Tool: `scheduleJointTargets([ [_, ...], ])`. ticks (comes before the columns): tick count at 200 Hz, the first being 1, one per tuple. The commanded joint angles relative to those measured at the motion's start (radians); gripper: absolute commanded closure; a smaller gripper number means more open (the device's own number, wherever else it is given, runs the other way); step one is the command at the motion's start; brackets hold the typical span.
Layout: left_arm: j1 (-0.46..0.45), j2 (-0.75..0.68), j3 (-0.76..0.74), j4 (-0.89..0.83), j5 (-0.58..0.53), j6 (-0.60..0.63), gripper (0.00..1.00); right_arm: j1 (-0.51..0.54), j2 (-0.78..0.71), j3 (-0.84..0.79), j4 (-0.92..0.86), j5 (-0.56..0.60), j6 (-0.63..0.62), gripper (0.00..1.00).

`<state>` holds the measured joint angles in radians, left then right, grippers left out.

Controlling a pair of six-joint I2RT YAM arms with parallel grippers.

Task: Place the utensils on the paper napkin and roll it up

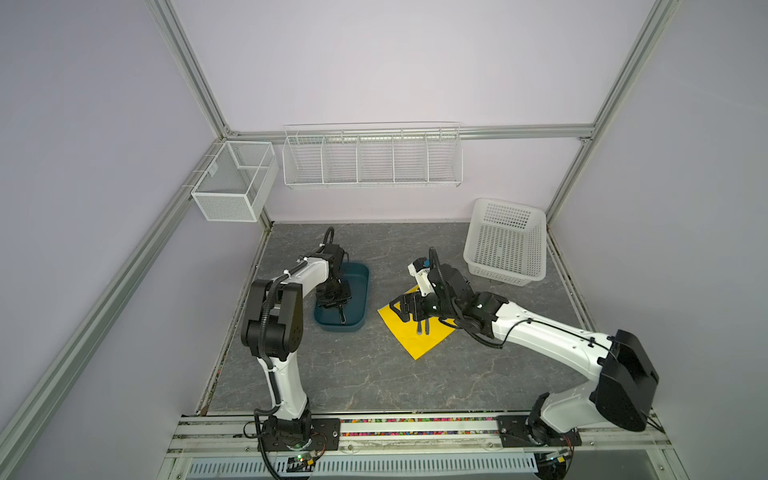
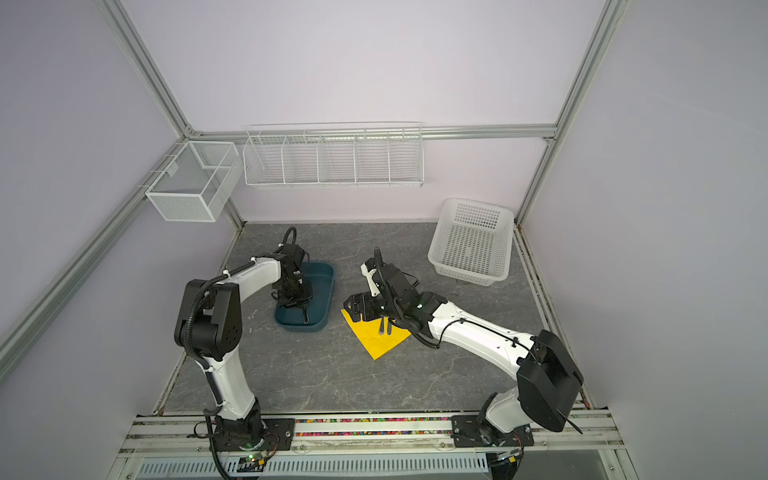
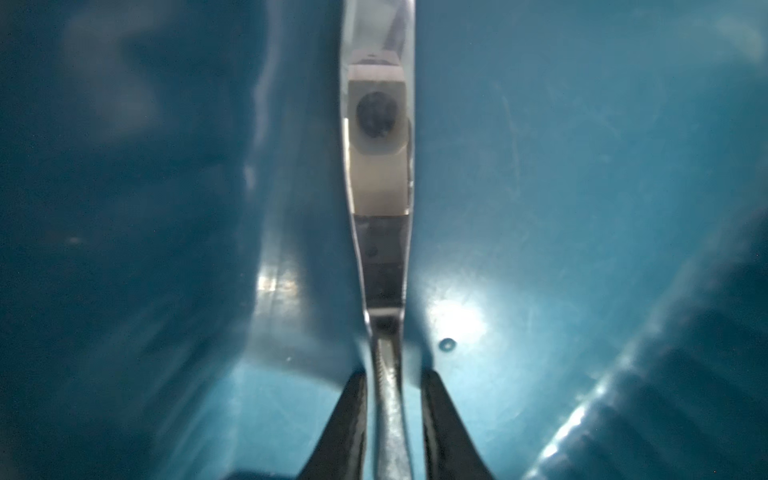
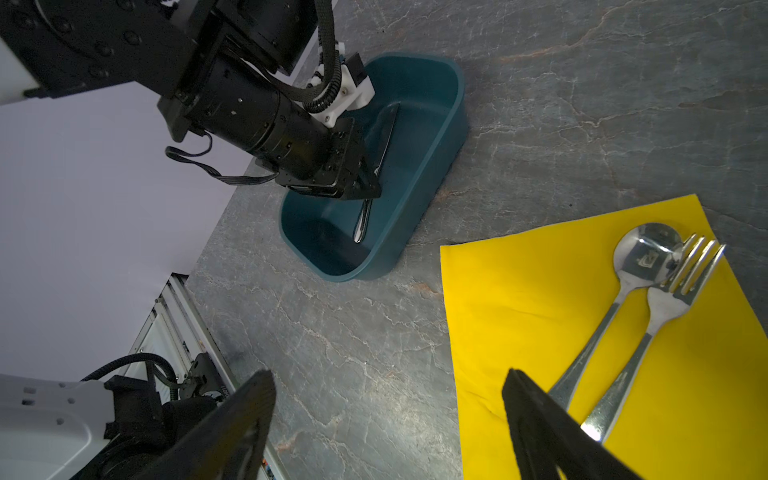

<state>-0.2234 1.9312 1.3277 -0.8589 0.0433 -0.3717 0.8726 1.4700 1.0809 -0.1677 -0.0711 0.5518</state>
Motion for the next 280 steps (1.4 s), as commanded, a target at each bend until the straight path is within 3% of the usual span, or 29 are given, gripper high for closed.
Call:
scheduleJointTargets([
  [1, -0.001, 0.012, 0.06, -0.053, -0.065, 0.017, 0.73, 0.005, -0.024, 0.014, -0.018, 0.011, -0.016, 0.11],
  [104, -0.001, 0.102, 0.114, -0.071, -0.042, 0.041, 0.74, 0.005, -0.032, 0.015, -0.036, 0.024, -0.024, 0.11],
  [160, -0.018, 0.08, 0.091, -0.08, -0.027, 0.047, 0.86, 0.006, -0.015, 0.032, -0.035, 0.017, -0.027, 0.11],
  [221, -0.1, 0.068, 0.097, -0.093, -0.032, 0.053, 0.86, 0.005, -0.008, 0.042, -0.038, 0.017, -0.027, 0.11],
  [280, -0.101, 0.114, 0.128, -0.118, -0.026, 0.051, 0.82, 0.007, -0.031, 0.026, -0.059, 0.043, -0.032, 0.11],
])
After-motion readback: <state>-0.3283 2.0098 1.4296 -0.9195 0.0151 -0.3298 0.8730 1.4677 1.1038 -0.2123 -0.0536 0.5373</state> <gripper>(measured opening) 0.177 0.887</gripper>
